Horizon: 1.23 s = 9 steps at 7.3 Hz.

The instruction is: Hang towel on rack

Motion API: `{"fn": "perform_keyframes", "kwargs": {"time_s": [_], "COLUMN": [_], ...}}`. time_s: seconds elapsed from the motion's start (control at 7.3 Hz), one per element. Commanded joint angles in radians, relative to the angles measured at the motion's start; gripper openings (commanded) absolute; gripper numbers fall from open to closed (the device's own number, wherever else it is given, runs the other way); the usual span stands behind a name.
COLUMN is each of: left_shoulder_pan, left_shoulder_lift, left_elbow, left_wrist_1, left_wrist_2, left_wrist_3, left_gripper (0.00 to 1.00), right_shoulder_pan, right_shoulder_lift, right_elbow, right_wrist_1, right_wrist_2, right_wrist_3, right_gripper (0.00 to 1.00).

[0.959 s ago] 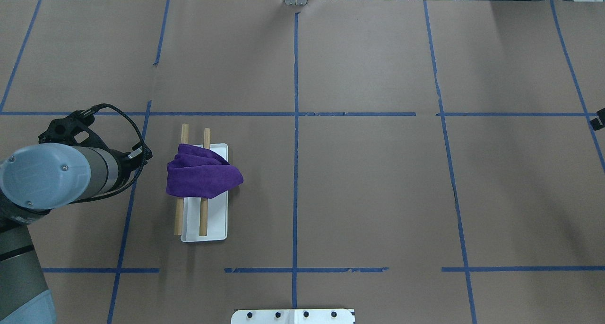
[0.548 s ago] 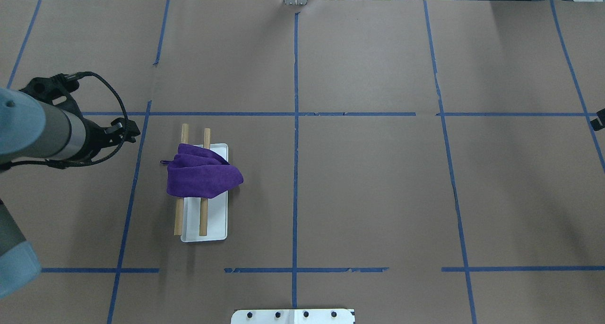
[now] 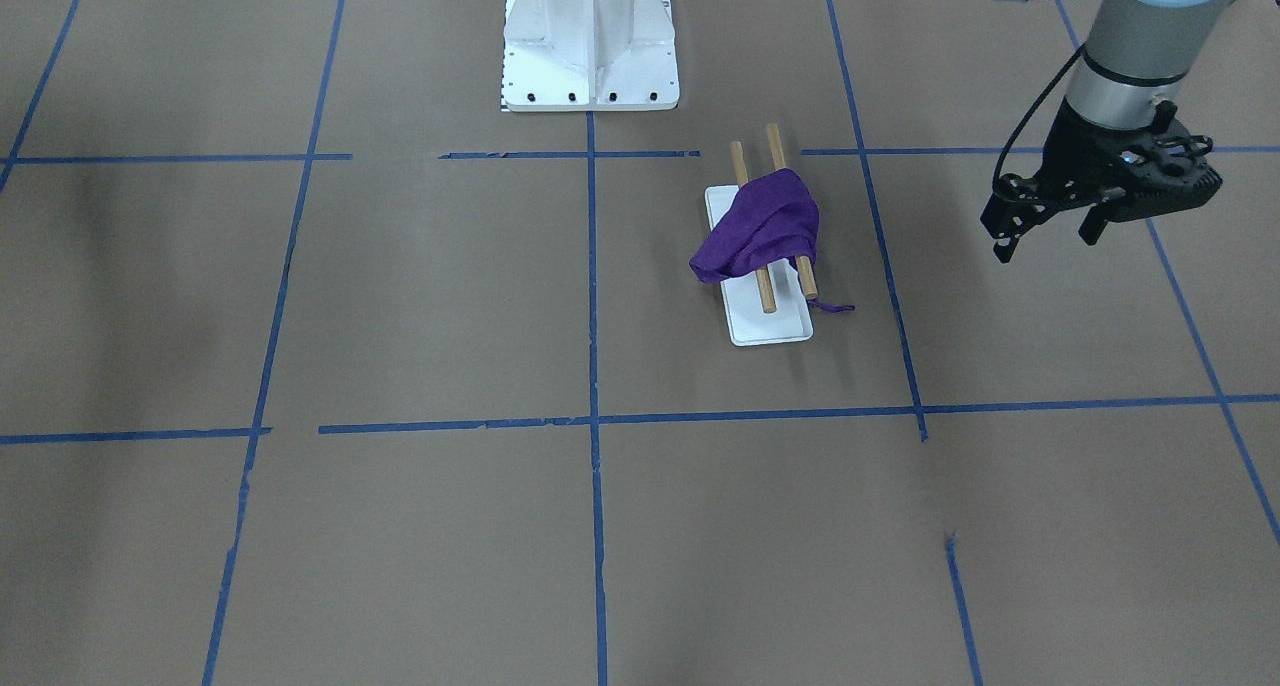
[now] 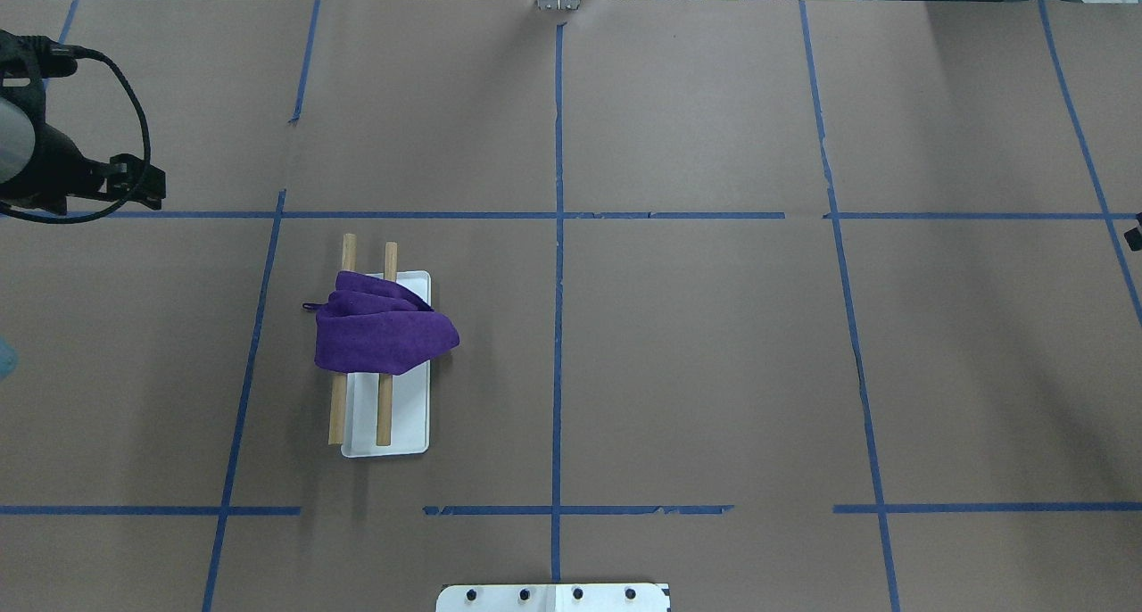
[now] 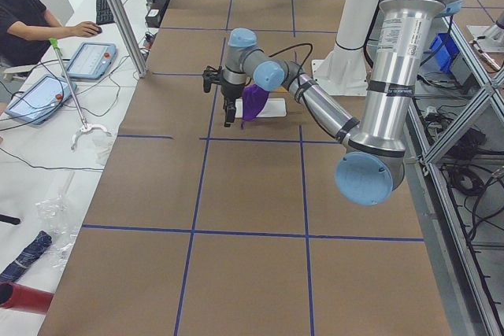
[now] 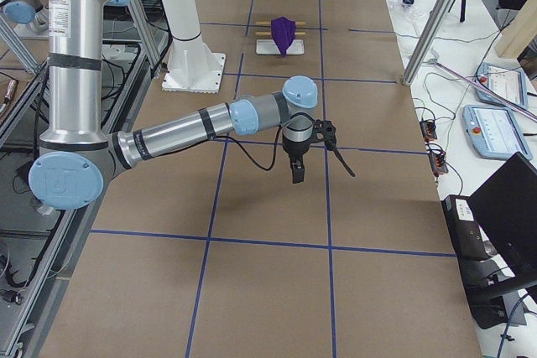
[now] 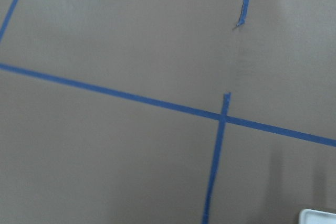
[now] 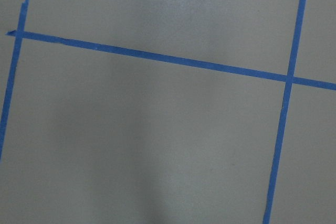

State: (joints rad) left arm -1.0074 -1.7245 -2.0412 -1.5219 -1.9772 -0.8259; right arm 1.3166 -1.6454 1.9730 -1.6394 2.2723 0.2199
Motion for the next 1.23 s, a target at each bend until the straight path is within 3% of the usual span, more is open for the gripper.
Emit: {"fn": "perform_keyframes", "kwargs": {"time_s": [0.0, 0.14, 0.27, 0.55, 1.1], "left_shoulder_pan": [-0.223, -0.325, -0.386, -0.43, -0.543], "left_shoulder_lift": [0.002, 0.012, 0.011, 0.005, 0.014], "left_elbow": [0.117, 0.187, 0.247, 0.317, 0.474], "left_wrist_1": [-0.001, 0.0, 0.002, 0.0, 0.006], "left_wrist_2": [-0.223, -0.314, -0.324, -0.319, -0.316], "left_wrist_3": [0.413, 0.609, 0.725, 0.752, 0.994], "left_gripper": [1.0, 1.0, 1.0, 1.0, 1.0], "right_shoulder_pan": [0.042, 0.05, 0.055, 0.097, 0.18], "right_shoulder_lift": [-0.001, -0.001, -0.001, -0.001, -0.005], "right_elbow": [-0.037, -0.04, -0.042, -0.068, -0.134], "right_wrist_1": [0.001, 0.001, 0.001, 0.001, 0.001], "right_wrist_2": [0.057, 0.061, 0.064, 0.099, 0.167], "right_wrist_3": [-0.004, -0.004, -0.004, -0.007, -0.082], "right_gripper": [1.0, 1.0, 1.0, 1.0, 1.0]}}
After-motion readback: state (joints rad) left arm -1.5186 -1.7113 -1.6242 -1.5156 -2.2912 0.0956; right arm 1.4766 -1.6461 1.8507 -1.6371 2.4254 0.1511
